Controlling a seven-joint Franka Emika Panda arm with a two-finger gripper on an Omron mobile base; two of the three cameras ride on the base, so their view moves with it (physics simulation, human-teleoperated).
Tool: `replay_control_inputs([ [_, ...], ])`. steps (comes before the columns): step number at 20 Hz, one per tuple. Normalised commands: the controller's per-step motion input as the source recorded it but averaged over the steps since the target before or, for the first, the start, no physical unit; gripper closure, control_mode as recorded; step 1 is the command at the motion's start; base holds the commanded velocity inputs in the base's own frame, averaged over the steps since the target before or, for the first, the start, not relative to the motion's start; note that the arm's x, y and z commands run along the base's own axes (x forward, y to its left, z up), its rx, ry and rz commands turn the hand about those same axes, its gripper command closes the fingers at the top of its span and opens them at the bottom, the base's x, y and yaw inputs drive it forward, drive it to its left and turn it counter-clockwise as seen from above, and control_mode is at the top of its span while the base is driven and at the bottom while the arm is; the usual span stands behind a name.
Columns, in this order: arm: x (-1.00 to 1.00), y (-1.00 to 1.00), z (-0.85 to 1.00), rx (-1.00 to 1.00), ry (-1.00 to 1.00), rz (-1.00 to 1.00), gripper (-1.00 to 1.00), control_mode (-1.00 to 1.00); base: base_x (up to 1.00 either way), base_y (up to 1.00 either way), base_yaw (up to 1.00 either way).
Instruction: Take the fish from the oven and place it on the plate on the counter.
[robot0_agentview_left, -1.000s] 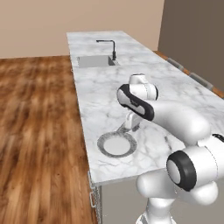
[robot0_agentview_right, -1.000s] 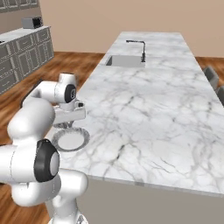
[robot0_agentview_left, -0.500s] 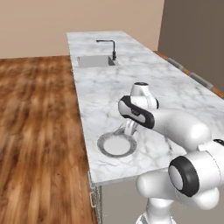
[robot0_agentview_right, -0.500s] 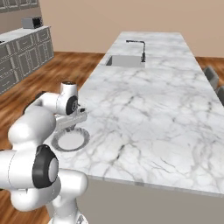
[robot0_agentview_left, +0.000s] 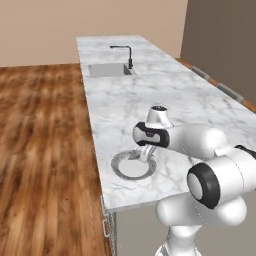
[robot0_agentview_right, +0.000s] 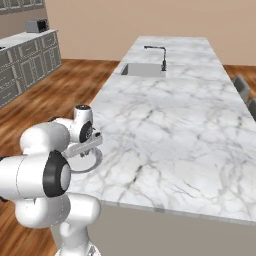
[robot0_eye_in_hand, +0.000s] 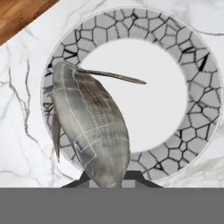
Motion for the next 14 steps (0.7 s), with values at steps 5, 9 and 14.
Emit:
replay_control_inputs([
  [5,0.23,0.06,-0.52,0.0,0.0,0.0,1.0,-1.0,0.0,0.0,0.0],
  [9,0.02,0.19,-0.3,0.0,0.0,0.0,1.0,-1.0,0.0,0.0,0.0],
  [14,0.0,0.24,-0.25,0.0,0.0,0.0,1.0,-1.0,0.0,0.0,0.0],
])
